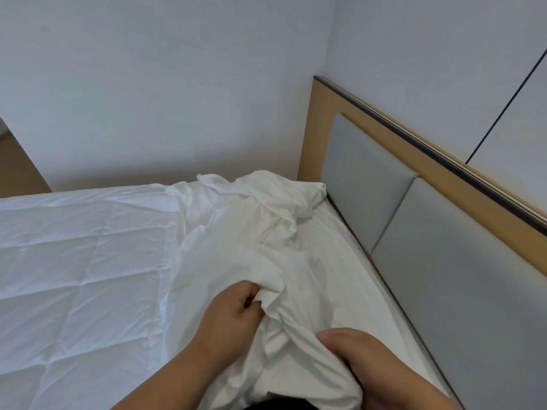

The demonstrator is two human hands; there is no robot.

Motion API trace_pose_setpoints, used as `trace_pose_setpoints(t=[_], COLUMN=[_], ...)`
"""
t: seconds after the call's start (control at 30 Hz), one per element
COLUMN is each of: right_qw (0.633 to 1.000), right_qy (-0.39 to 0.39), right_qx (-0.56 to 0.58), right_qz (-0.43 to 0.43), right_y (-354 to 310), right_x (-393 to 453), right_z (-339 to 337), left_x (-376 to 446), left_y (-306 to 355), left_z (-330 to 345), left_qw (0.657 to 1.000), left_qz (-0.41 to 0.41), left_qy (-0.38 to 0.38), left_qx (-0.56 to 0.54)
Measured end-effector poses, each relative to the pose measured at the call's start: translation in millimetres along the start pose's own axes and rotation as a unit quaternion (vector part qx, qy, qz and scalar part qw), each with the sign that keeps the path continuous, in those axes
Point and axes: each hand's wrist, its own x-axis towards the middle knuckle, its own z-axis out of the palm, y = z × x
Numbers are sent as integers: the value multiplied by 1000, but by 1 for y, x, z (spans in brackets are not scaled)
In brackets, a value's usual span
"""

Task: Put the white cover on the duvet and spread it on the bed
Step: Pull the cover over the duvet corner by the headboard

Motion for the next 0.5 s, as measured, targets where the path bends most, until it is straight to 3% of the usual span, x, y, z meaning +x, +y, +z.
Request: trace_pose_setpoints(t=[0.1, 0.17, 0.27, 0.4, 0.5], right_qw=[993, 980, 970, 955, 943], right_qy=[110, 169, 118, 49, 57], right_qx=[-32, -92, -170, -274, -315], right_qz=[29, -44, -130, -98, -88], right_y=[22, 22, 16, 20, 16], right_x=[19, 29, 46, 71, 88], right_z=[-4, -1, 3, 12, 19], left_x=[2, 1, -7, -21, -35], left_y=[-4, -5, -5, 13, 43], left_z=[1, 2, 0, -17, -34], left_qw=[999, 997, 994, 992, 999], left_qz=[-1, 13, 35, 74, 38], left_qy=[-48, -78, -93, -50, 23], left_qx=[7, 27, 36, 92, -30])
